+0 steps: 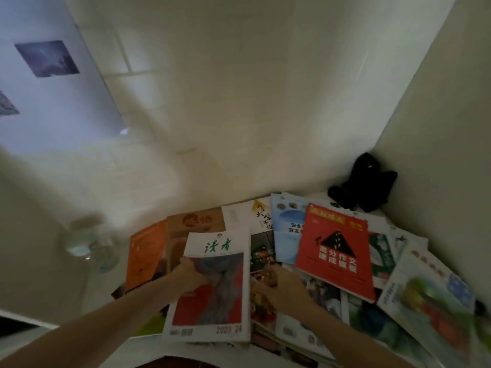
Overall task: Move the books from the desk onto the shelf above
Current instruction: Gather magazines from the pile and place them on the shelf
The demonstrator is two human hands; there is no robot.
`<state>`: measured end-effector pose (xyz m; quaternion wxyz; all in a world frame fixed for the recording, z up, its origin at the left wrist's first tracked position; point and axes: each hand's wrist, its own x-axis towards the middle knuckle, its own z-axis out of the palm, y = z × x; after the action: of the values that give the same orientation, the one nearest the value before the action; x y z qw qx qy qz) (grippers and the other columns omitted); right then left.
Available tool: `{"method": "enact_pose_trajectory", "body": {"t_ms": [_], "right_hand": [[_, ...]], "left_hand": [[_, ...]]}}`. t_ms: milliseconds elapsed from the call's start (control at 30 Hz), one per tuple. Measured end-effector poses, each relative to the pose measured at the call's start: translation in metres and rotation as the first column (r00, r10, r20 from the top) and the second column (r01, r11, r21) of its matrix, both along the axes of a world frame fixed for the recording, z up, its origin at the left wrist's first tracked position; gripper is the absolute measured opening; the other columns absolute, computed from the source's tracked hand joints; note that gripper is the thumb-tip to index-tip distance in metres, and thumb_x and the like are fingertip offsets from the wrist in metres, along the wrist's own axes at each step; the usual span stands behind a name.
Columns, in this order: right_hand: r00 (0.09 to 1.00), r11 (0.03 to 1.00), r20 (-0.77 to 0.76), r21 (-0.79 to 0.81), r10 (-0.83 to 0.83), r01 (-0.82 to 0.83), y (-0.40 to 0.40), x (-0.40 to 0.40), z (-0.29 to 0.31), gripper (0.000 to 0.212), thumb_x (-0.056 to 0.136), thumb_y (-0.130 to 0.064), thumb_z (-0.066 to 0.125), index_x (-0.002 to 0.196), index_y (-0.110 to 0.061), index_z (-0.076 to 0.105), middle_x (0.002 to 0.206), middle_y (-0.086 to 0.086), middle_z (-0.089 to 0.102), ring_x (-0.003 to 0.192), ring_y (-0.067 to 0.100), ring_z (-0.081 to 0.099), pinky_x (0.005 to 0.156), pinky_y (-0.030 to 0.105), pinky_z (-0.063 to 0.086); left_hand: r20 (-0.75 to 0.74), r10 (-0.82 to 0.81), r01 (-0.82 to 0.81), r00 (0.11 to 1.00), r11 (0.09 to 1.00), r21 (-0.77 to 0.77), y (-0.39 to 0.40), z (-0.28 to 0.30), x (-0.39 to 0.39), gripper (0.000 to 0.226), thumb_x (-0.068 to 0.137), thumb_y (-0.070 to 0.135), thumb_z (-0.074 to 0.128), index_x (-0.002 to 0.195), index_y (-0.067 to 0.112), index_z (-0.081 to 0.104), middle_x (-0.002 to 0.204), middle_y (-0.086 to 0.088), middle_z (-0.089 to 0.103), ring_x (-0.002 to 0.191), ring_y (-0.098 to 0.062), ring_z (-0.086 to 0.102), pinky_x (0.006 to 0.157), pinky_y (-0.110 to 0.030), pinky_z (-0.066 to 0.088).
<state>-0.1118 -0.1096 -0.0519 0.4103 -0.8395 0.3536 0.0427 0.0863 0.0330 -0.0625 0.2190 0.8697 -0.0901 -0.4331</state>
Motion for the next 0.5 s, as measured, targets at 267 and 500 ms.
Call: {"method": "enact_pose_trajectory", "body": {"t_ms": [267,500], "right_hand": [[0.980,0.951,0.065,0.260,-0.190,0.168,0.043,0.035,-0.021,0.011,0.086,-0.027,0.065,0.089,-0.019,0.059,0.099,0.007,0.069,0.090,0.020,0.068,0.077,0.036,0.059],[0.907,0.953,0.312,0.197,-0.282,0.228,-0.008,0.003,0.027,0.015,0.095,-0.010,0.054,0.107,-0.019,0.058,0.097,-0.004,0.067,0.077,0.008,0.064,0.064,0.022,0.057]], "left_hand": [[0.116,0.040,-0.042,0.992,0.999,0.020,0.026,-0.059,0.050,0.096,0.051,0.045,0.080,0.132,0.035,0.029,0.134,-0.010,0.043,0.113,-0.035,0.055,0.086,-0.050,0.055],[-0.098,0.118,-0.146,0.988,0.918,-0.368,-0.024,0.027,0.013,0.026,0.083,0.012,0.073,0.107,0.009,0.064,0.107,-0.020,0.069,0.092,-0.034,0.068,0.076,-0.047,0.059]]}}
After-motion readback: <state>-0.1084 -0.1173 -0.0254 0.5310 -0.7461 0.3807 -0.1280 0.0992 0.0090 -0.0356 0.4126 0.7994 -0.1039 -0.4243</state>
